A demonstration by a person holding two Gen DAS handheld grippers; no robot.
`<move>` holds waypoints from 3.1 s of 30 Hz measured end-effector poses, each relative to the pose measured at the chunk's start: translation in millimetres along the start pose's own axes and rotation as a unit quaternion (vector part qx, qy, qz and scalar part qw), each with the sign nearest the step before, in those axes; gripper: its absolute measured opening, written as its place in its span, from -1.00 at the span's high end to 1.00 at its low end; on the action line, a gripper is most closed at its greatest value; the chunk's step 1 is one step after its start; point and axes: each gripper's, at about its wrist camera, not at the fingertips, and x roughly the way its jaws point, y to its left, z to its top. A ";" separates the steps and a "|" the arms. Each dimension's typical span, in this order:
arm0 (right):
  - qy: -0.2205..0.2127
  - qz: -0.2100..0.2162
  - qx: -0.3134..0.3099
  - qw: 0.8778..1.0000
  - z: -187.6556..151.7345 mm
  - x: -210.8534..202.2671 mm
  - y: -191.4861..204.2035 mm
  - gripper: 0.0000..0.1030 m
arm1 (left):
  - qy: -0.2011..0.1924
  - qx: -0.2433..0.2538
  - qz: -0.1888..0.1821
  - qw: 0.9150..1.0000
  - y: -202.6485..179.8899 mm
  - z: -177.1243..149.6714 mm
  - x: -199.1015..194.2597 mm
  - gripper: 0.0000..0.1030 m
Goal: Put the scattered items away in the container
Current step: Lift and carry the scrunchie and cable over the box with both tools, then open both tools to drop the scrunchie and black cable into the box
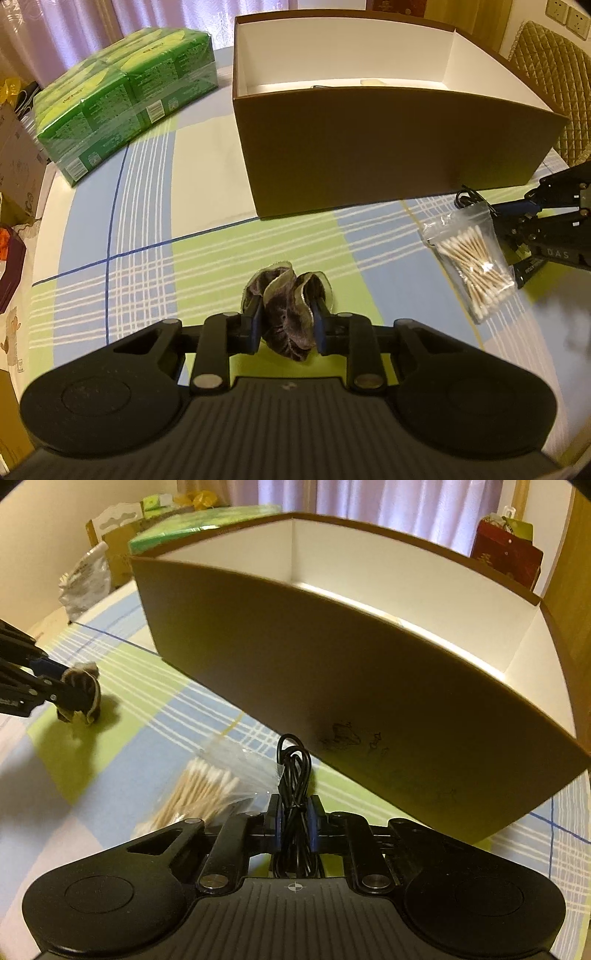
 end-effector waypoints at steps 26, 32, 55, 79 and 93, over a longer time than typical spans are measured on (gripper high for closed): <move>-0.095 0.036 0.130 0.986 5.4 -90.5 1.1 0.69 | -0.103 0.034 -0.038 0.993 -28.4 22.8 -77.4 0.59; -0.102 0.040 0.122 0.986 8.1 -96.2 1.2 0.69 | -0.117 0.043 -0.041 0.991 -34.4 31.1 -85.9 0.59; -0.145 0.034 0.067 0.987 102.8 -91.7 -74.6 0.69 | -0.177 0.085 -0.068 0.978 -55.0 152.1 -76.5 0.59; -0.034 0.004 0.004 0.999 149.2 35.2 -144.2 0.69 | -0.052 0.117 0.009 0.992 -31.0 249.8 100.1 0.58; -0.021 0.001 0.007 1.000 151.2 48.0 -155.1 0.69 | -0.023 0.107 0.027 0.994 -25.0 253.0 132.0 0.30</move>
